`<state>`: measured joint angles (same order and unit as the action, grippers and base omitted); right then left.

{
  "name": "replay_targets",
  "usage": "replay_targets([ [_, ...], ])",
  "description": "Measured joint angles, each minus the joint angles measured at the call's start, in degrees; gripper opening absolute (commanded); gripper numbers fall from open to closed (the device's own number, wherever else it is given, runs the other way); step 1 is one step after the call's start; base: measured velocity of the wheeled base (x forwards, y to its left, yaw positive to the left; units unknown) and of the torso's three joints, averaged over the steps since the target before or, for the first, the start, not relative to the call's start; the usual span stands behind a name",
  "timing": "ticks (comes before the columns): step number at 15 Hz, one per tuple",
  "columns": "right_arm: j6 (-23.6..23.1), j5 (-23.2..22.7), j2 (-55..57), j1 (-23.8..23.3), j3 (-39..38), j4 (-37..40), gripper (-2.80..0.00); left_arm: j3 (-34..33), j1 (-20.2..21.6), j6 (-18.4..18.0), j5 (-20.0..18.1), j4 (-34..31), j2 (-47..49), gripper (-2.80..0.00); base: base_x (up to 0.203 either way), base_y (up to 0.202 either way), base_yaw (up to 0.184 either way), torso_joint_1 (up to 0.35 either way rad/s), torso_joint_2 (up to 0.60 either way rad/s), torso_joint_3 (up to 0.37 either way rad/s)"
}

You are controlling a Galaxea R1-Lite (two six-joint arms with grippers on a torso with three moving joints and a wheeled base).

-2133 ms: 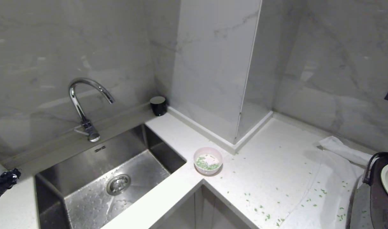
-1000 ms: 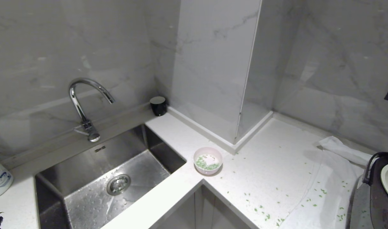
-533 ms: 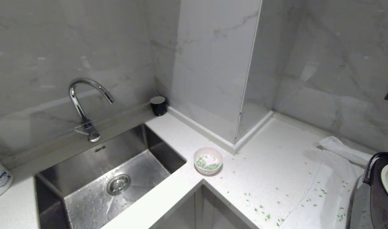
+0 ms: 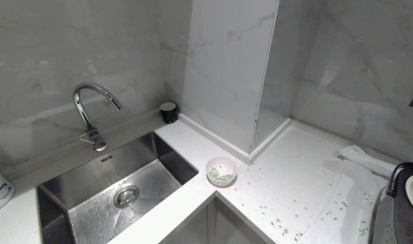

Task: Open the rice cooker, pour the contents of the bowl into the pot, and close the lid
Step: Pour the water from the bowl into the rice cooker

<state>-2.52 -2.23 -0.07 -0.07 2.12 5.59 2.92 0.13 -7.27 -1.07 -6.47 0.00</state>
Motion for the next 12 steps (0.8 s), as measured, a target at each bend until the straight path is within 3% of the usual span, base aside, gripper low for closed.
replay_targets([
  [5,0.0,0.0,0.0,0.0,0.0,0.0,-2.8,-0.2,-0.1,1.5,-0.3,-0.3,-0.1,-2.8,-0.012,0.0,0.0,0.002,0.0,0.0],
  [12,0.0,0.0,0.0,0.0,-0.1,-0.1,-2.8,-0.2,-0.1,1.7,-0.2,-0.4,-0.1,-2.8,-0.182,0.0,-0.002,0.003,0.0,0.001],
])
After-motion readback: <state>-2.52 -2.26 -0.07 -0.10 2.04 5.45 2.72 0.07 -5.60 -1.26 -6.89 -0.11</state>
